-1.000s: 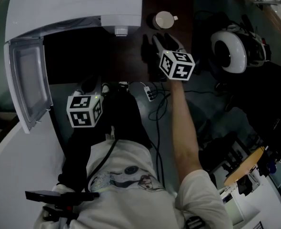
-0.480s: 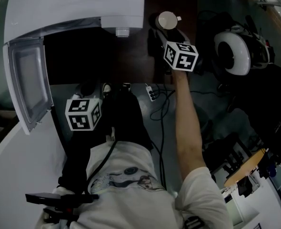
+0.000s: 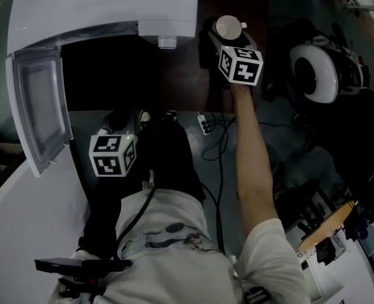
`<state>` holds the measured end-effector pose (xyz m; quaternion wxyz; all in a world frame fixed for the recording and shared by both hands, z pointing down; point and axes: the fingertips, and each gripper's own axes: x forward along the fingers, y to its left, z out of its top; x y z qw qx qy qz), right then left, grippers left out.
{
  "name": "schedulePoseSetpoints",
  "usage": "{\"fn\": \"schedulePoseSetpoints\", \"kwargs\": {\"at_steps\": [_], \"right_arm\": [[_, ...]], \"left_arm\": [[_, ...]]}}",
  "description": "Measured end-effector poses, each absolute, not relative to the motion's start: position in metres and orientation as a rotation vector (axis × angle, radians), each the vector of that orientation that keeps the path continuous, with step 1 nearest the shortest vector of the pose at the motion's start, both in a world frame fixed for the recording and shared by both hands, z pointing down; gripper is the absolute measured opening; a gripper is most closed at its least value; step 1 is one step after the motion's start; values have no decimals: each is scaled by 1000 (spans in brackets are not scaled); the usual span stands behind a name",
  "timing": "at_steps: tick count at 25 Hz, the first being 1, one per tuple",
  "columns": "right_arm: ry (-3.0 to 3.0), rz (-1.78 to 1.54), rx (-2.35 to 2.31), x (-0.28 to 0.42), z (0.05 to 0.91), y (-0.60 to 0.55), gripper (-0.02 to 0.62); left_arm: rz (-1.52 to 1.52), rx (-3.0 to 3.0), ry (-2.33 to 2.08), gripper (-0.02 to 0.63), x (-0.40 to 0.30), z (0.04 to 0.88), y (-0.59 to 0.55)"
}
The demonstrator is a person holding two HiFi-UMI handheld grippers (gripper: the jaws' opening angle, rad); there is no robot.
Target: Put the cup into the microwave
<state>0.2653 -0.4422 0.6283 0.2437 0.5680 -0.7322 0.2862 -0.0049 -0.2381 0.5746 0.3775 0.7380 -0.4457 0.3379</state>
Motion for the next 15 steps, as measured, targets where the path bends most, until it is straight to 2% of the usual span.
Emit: {"fn": "schedulePoseSetpoints", "kwargs": {"at_steps": [15], "right_arm": [[-2028, 672, 1594, 262, 631, -447, 393]], "left_arm": [[898, 1865, -1156, 0, -24, 578, -223]]}}
